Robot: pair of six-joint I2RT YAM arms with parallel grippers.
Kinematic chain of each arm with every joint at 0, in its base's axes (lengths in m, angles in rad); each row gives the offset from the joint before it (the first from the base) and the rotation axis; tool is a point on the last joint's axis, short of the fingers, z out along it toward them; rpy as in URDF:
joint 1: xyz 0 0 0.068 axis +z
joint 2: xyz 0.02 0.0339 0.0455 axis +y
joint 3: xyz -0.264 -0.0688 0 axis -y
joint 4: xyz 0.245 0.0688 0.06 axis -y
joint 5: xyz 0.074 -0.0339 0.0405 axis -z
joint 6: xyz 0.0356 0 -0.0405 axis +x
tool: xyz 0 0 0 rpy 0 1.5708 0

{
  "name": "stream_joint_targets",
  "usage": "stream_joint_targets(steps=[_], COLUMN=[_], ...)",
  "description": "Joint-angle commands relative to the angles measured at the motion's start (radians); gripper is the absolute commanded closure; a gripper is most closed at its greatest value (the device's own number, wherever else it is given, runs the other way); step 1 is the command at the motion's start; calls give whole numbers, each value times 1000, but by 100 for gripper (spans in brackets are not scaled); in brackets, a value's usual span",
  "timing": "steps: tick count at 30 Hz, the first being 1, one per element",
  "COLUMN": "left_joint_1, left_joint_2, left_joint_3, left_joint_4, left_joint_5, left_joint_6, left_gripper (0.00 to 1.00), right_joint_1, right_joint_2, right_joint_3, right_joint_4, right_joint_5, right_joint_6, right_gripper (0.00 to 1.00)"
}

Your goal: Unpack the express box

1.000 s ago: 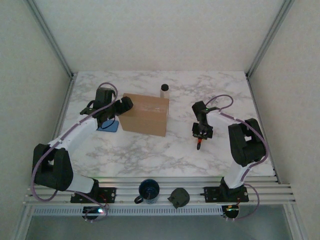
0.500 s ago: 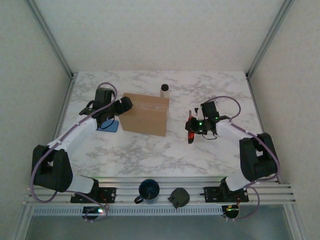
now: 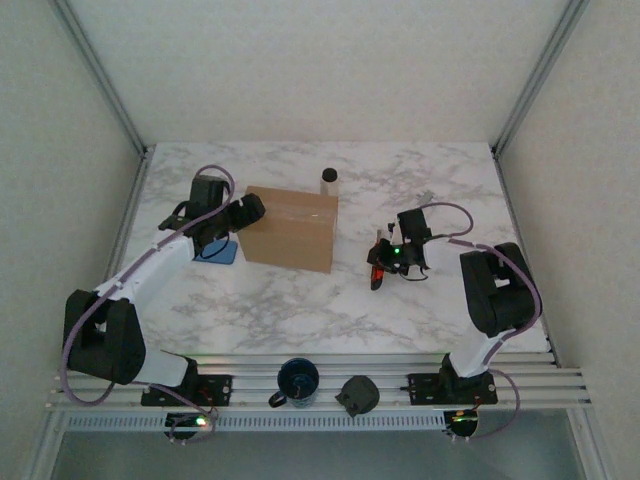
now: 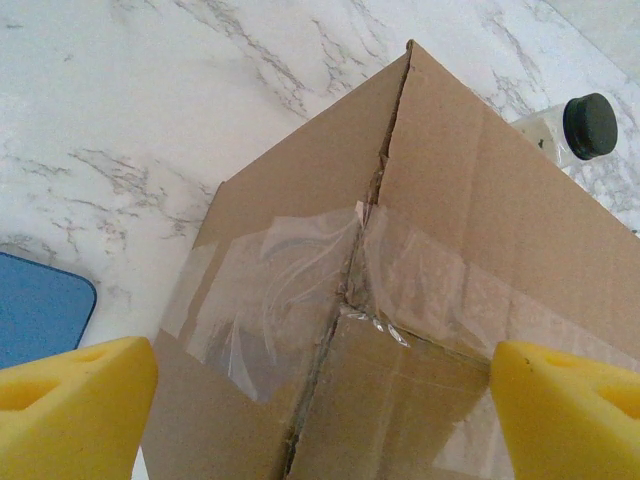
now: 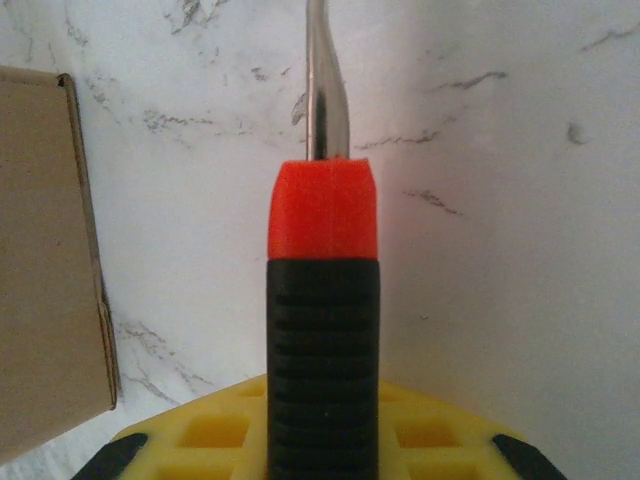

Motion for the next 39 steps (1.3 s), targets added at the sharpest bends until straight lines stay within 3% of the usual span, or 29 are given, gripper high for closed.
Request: stream_joint_targets(steps=[1,10,12,15,24,30,34,39], left_joint_1=[2,2,3,2,4,7,14,17], left_joint_2=[-20,-22,-25,-31,-39,-55,-61,-99], left_joint_3=[6,2,2,-1,-6,-6,-1,17], left_joint_4=[-24,-25,-24,-22,-19,-24,-50,-94], left_joint_5=[-27,-27,-25,-26,-18,-27,-44,-56], left_joint_6=[19,19,19,19,22,22,20,19], left_gripper=[14,14,14,14,14,14,14,15], right_joint_1=[-5,-6,-6,-7,10,155,232,226], right_joint_2=[40,25,17,-1,-152,-157,-140,-71], right_joint_3=[30,39,44,48,148,351,463,711], right_joint_4=[-122,-304,-328,-361,-570,-718,-665,-672], right_joint_5=[98,227,236,252,418,577,523,440], right_joint_6=[23,52,65,85,62,28,-30,-218], right_gripper=[95,66,50,39,28,20,21,20])
